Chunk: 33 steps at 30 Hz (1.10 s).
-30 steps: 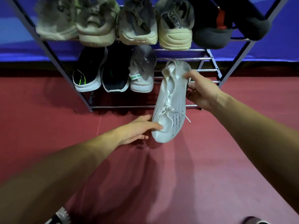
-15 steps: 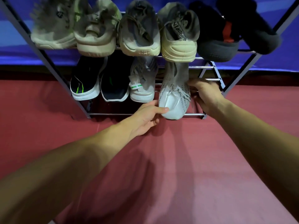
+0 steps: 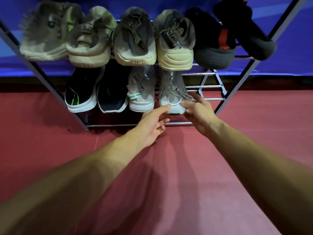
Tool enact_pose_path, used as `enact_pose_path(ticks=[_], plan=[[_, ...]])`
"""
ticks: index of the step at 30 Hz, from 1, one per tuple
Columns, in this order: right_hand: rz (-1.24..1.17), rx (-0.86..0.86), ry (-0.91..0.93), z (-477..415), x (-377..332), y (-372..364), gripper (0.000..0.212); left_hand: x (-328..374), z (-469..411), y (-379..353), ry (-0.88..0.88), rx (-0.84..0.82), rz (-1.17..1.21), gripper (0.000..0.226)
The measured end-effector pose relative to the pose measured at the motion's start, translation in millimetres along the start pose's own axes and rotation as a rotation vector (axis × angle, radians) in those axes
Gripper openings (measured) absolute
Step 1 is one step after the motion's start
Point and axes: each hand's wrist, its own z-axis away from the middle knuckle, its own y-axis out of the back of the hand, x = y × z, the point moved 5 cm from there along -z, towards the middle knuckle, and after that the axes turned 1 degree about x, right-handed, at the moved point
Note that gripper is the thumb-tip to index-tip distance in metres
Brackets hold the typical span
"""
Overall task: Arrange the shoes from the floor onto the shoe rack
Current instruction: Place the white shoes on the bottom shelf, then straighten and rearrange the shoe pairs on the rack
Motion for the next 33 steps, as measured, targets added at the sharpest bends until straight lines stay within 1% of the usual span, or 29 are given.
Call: enact_pose_path(ticks=[4, 7, 10, 12, 14, 15, 16, 19, 20, 21, 24, 25, 28, 31, 33], plan=[[-0.039, 0.01, -0.004, -0.9, 1.9, -10.9, 0.047, 0.3, 2.4, 1.0, -0.004, 0.016, -0.012, 0.026], [-0.035, 0.117, 0.026, -3.0, 6.5, -19.7, 0.048, -0.9, 4.5, 1.4, 0.0, 0.074, -0.062, 0.02], [0.027, 0.204, 0.032, -8.0, 10.7, -22.4, 0.054, -0.1, 5.4, -0.3, -0.008, 0.088, -0.088, 0.018], [0.077, 0.19, 0.025, -8.9, 7.8, -20.7, 0.049, 2.8, 7.0, -0.2, -0.005, 0.083, -0.118, 0.02], [0.159, 0.137, 0.007, -5.8, 3.4, -18.3, 0.031, 5.9, 10.1, 2.0, 0.001, 0.073, -0.156, 0.024], [0.222, 0.119, 0.001, -1.6, 0.9, -16.9, 0.026, 7.2, 12.3, 2.8, 0.003, 0.064, -0.175, 0.026], [0.3, 0.113, 0.004, 2.6, -1.1, -16.1, 0.027, 8.6, 14.8, 3.6, 0.004, 0.057, -0.192, 0.029], [0.507, 0.097, 0.026, 15.9, -6.6, -13.8, 0.056, 12.4, 23.0, 6.0, 0.005, 0.067, -0.231, 0.029], [0.547, 0.084, 0.036, 20.5, -9.1, -14.2, 0.059, 14.3, 26.7, 5.8, 0.0, 0.07, -0.244, 0.029], [0.591, 0.07, 0.047, 23.8, -11.5, -14.5, 0.055, 16.2, 30.4, 5.4, -0.003, 0.069, -0.262, 0.029], [0.755, 0.022, 0.118, 36.2, -22.8, -19.0, 0.031, 23.9, 44.4, 3.6, 0.0, 0.055, -0.333, 0.032], [0.799, 0.007, 0.131, 43.2, -27.2, -21.0, 0.028, 27.6, 50.3, 2.6, -0.007, 0.046, -0.354, 0.032], [0.929, -0.037, 0.192, 62.4, -45.2, -31.2, 0.023, 46.1, 70.1, -2.4, -0.053, 0.033, -0.401, 0.03], [1.05, -0.052, 0.235, 79.4, -65.6, -44.0, 0.028, 68.3, 89.8, -8.5, -0.112, 0.047, -0.477, 0.027], [1.077, -0.047, 0.251, 90.1, -77.4, -53.7, 0.028, 82.7, 104.9, -12.4, -0.162, 0.036, -0.536, 0.026]])
